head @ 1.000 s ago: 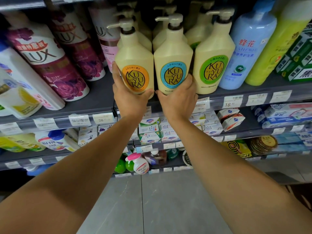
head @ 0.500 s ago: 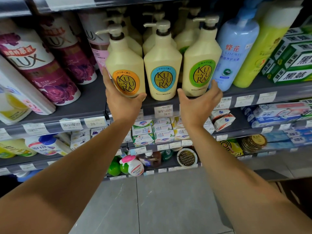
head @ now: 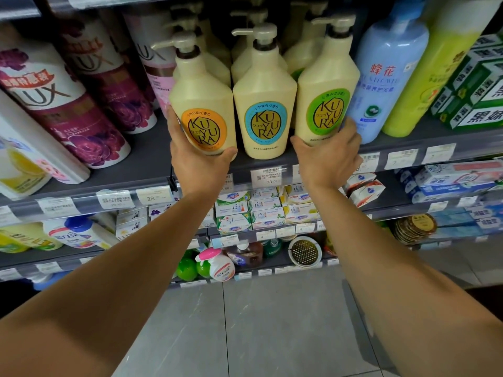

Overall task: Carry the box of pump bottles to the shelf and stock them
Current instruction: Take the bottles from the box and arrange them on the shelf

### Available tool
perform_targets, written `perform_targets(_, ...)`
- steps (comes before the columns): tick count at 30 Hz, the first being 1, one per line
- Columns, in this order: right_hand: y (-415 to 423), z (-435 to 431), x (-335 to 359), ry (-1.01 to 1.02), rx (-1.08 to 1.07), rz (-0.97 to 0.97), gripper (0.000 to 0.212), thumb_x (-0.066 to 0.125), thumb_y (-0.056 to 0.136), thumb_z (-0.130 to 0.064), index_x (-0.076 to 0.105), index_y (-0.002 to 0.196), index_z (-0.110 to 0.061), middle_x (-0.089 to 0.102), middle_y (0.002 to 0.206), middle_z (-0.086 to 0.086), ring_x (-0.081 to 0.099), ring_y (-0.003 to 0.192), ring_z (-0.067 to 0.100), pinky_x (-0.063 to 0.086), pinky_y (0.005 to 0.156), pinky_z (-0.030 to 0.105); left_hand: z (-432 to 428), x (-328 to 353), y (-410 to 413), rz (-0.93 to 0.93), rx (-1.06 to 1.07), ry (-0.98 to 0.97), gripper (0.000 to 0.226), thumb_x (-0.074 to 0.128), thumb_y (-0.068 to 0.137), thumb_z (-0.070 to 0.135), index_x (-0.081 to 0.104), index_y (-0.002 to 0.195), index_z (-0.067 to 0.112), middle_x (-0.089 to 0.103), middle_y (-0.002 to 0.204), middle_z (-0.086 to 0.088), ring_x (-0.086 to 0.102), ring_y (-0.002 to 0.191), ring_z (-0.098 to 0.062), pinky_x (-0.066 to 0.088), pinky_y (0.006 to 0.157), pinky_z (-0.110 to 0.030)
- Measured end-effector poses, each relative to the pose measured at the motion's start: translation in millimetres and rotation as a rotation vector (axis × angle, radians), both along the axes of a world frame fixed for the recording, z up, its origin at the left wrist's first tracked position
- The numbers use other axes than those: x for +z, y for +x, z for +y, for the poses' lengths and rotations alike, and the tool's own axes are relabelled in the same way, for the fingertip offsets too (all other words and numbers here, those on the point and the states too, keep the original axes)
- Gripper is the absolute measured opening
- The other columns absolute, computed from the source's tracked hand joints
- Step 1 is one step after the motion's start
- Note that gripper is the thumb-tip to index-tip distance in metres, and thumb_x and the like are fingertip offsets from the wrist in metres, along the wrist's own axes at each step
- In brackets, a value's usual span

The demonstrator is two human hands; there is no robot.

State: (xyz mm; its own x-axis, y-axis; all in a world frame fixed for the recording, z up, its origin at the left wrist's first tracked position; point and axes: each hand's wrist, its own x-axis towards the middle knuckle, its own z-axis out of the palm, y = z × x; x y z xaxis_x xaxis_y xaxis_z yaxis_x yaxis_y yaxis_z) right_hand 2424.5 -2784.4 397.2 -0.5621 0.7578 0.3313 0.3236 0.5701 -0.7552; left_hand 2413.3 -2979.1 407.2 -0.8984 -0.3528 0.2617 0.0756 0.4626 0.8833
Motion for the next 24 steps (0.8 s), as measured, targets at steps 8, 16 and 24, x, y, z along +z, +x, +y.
perform_targets(8, 19.2, -65.8, -6.9, 0.084, 0.204, 0.088, 0.091, 0.078, 0.06, -0.058, 0.046, 0.131, -0.01, 0.053, 0.129, 0.005, 0.05, 0.119, 0.022, 0.036, 0.096, 0.033, -1.2, 2.3, 3.4, -0.016, -0.001, -0.012, 0.128, 0.09, 0.05, 0.028, 0.01, 0.147, 0.045, 0.058, 0.128, -0.001, 0.058, 0.117, -0.018, 0.05, 0.098, -0.042)
perform_targets(16, 2.8, -80.0, -7.7, 0.095, 0.126, 0.043, 0.093, 0.075, 0.06, -0.064, 0.047, 0.129, -0.01, 0.058, 0.125, 0.004, 0.054, 0.115, 0.021, 0.035, 0.09, 0.033, -2.4, 1.3, 3.8, -0.009, -0.011, -0.032, 0.127, 0.092, 0.056, 0.025, 0.009, 0.152, 0.038, 0.054, 0.134, -0.002, 0.056, 0.121, -0.017, 0.047, 0.1, -0.03)
perform_targets(24, 21.2, -77.7, 10.3, 0.015, 0.258, -0.034, 0.091, 0.08, 0.066, -0.049, 0.039, 0.137, -0.009, 0.049, 0.134, 0.01, 0.047, 0.124, 0.026, 0.039, 0.101, 0.039, -4.0, 7.7, 9.7, -0.054, -0.1, -0.017, 0.128, 0.09, 0.052, 0.028, 0.008, 0.151, 0.037, 0.051, 0.135, -0.001, 0.05, 0.126, -0.021, 0.045, 0.103, -0.038)
